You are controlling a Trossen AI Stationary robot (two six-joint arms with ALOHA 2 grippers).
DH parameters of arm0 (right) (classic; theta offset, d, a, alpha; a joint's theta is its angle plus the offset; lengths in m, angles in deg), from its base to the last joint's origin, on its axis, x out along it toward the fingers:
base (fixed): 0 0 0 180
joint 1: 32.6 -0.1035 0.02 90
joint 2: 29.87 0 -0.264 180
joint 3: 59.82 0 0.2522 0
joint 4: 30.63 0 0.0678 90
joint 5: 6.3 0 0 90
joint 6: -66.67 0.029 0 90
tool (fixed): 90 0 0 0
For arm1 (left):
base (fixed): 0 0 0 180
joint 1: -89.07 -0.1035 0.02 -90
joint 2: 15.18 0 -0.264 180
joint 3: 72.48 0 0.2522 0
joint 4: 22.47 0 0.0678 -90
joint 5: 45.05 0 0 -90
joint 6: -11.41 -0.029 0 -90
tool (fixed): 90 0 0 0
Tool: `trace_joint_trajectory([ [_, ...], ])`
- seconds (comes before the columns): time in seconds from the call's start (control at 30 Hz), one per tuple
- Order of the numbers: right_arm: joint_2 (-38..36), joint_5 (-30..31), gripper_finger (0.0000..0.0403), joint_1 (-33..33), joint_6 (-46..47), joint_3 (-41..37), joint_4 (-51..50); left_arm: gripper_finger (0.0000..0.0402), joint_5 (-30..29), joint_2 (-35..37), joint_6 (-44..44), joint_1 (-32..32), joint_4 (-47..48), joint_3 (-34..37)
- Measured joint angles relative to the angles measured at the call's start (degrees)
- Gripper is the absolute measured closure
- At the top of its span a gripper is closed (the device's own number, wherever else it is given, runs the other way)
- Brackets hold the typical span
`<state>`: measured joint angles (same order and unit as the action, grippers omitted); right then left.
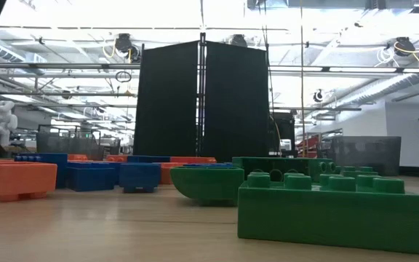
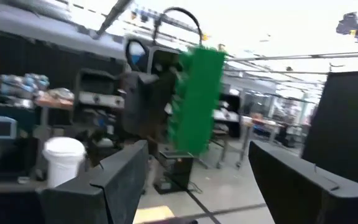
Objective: Sort blocks
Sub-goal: Put the green game piece into the bottom right black bin
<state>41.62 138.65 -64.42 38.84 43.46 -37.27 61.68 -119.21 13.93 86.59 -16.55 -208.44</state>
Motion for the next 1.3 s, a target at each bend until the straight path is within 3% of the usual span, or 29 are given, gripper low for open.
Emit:
trace_joint_trajectory([
  [0.6,0.9,-8.7,0.0138,6.2,4.7,0.0,0.4,0.0313,0.1,-1.3,-1.5,0.2,-0.6,0.0],
  [0.77,1.0,-8.7,0.0189,7.1,4.7,0.0,-0.7,0.0313,0.1,-1.3,-1.9,0.3,-0.9,0.0],
  [1.03,1.0,-9.3,0.0327,7.4,4.1,0.0,-1.7,0.0313,0.2,-1.3,-2.2,0.2,-0.8,0.0],
  [1.3,1.0,-9.1,0.0327,7.3,4.0,0.0,-2.3,0.0312,2.3,-1.3,-2.0,0.2,-0.3,0.0],
])
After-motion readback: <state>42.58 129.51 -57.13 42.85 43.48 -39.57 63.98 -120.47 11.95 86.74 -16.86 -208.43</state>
